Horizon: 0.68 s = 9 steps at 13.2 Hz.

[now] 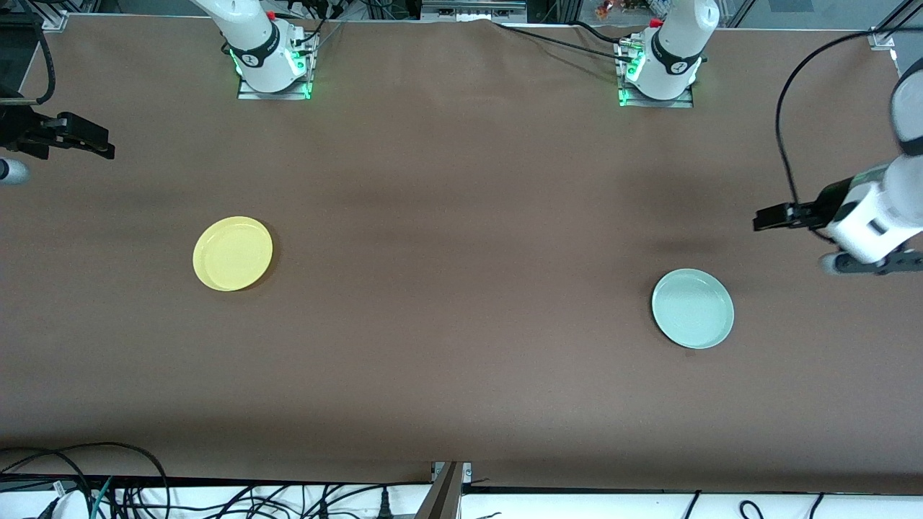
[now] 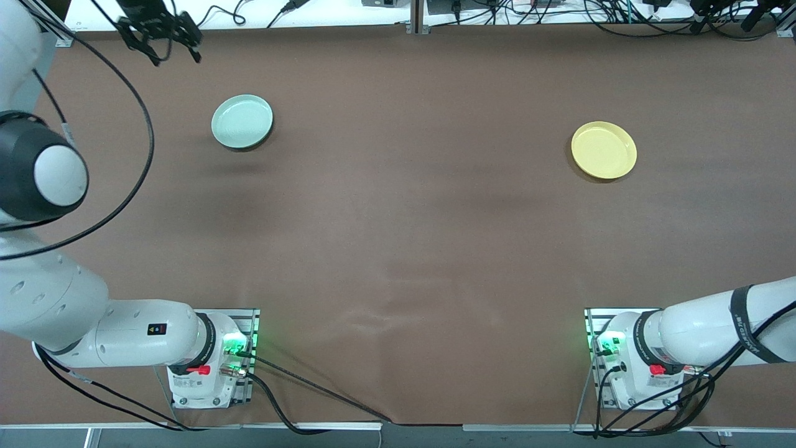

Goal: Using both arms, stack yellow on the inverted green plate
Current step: 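Reach the left gripper down to the rim of the green plate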

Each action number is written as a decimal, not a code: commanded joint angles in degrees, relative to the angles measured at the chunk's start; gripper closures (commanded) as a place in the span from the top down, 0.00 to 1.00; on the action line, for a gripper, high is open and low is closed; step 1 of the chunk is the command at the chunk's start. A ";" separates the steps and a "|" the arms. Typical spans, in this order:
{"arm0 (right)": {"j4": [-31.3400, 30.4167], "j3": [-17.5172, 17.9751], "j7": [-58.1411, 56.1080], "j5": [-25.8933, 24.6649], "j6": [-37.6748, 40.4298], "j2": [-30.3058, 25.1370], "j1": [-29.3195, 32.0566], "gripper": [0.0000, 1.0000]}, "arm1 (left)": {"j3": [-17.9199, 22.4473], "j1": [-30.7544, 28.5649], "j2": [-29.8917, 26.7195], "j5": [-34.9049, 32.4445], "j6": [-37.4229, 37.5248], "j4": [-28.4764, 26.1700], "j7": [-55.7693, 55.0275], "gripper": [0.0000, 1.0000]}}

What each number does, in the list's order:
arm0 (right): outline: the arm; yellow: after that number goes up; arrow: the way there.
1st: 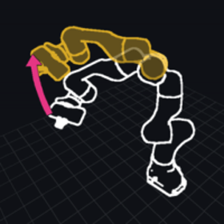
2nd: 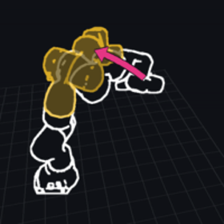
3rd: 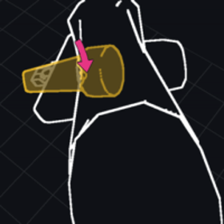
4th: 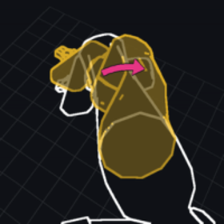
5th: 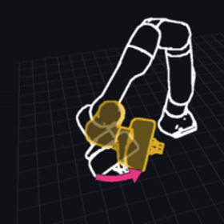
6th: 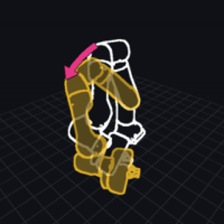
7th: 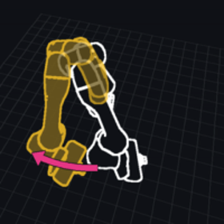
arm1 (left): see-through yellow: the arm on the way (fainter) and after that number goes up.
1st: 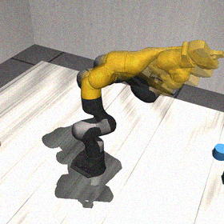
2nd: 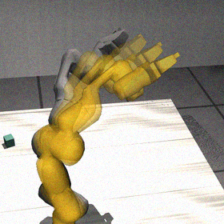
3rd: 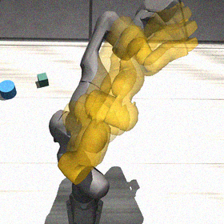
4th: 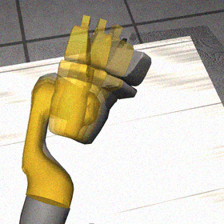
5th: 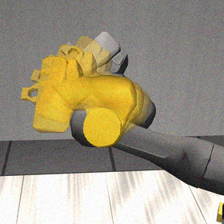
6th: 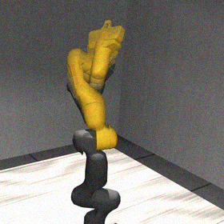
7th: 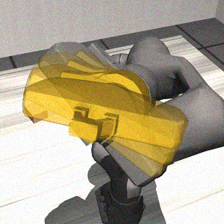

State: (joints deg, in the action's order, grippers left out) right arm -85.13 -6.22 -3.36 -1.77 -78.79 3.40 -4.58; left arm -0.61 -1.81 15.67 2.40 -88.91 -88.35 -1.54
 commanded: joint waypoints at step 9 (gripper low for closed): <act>-0.03 0.07 -0.51 1.06 -0.31 -0.24 0.53 1.00 | 0.53 -6.36 21.40 -0.64 -21.71 2.48 13.03 1.00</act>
State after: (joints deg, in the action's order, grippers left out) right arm -85.13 -6.26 -3.36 -1.75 -78.80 3.40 -4.56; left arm 0.11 -6.02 32.74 2.28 -105.86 -87.56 6.82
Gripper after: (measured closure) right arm 0.000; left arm 0.000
